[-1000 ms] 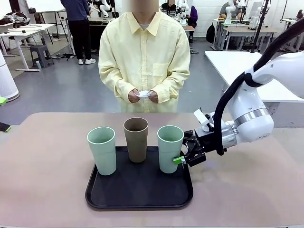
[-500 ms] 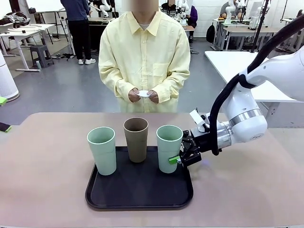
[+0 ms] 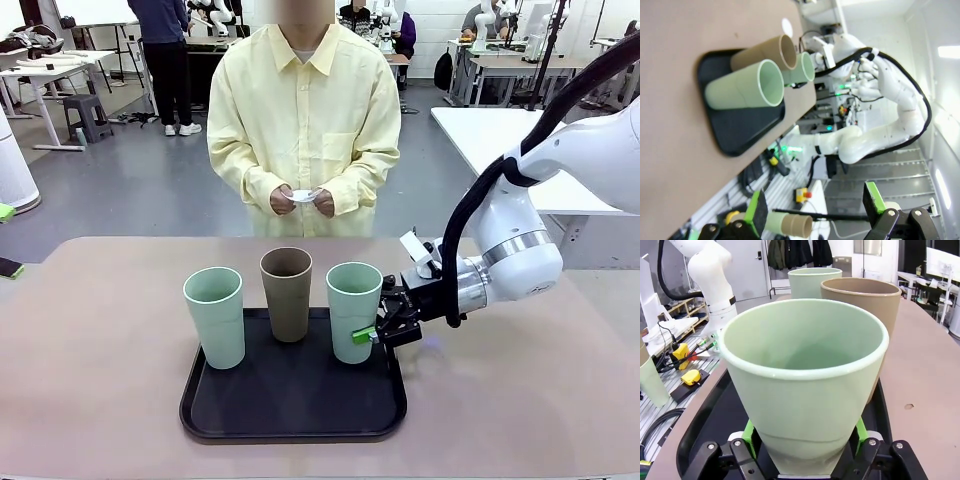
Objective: Place coasters on the table and set cups on them.
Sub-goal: Pick up one Reusable plastic cup and place it on a coaster set by the human.
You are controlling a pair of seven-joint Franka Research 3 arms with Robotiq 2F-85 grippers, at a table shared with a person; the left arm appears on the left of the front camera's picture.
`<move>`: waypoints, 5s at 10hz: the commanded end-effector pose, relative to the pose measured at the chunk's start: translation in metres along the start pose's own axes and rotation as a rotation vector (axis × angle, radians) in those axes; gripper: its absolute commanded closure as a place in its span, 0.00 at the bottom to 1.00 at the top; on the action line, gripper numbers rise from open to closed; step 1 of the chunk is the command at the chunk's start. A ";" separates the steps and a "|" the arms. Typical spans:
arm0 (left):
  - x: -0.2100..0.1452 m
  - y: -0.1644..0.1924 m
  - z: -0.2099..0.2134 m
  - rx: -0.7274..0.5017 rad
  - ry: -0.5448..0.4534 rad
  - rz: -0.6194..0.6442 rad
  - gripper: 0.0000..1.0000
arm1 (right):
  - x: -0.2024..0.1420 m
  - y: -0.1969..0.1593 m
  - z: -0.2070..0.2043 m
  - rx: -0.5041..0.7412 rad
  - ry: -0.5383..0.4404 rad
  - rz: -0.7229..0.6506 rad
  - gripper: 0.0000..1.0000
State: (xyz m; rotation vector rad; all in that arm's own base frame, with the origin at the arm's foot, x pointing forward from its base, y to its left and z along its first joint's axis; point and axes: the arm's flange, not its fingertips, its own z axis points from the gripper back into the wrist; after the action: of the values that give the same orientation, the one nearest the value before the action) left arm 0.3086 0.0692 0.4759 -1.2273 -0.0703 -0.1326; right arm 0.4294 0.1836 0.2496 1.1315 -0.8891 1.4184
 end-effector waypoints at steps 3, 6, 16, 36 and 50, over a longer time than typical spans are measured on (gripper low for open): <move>0.000 -0.001 0.001 -0.007 -0.004 -0.010 0.00 | 0.089 0.047 0.047 -0.093 0.011 -0.022 1.00; 0.000 -0.001 0.001 -0.007 -0.004 -0.010 0.00 | 0.154 0.073 0.086 -0.201 0.045 -0.008 1.00; 0.000 -0.001 0.001 -0.007 -0.004 -0.010 0.00 | 0.178 0.009 0.304 -0.636 0.079 -0.051 0.17; 0.000 -0.001 0.001 -0.007 -0.004 -0.010 0.00 | 0.073 -0.064 0.347 -0.441 -0.005 -0.018 0.17; 0.000 -0.001 0.001 -0.007 -0.004 -0.010 0.00 | -0.039 -0.115 0.301 -0.304 0.041 -0.105 0.17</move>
State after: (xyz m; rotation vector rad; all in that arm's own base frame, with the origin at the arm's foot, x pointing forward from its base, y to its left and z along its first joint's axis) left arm 0.3089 0.0692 0.4759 -1.2263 -0.0702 -0.1316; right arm 0.5845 -0.0938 0.2849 0.8941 -1.0083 1.1774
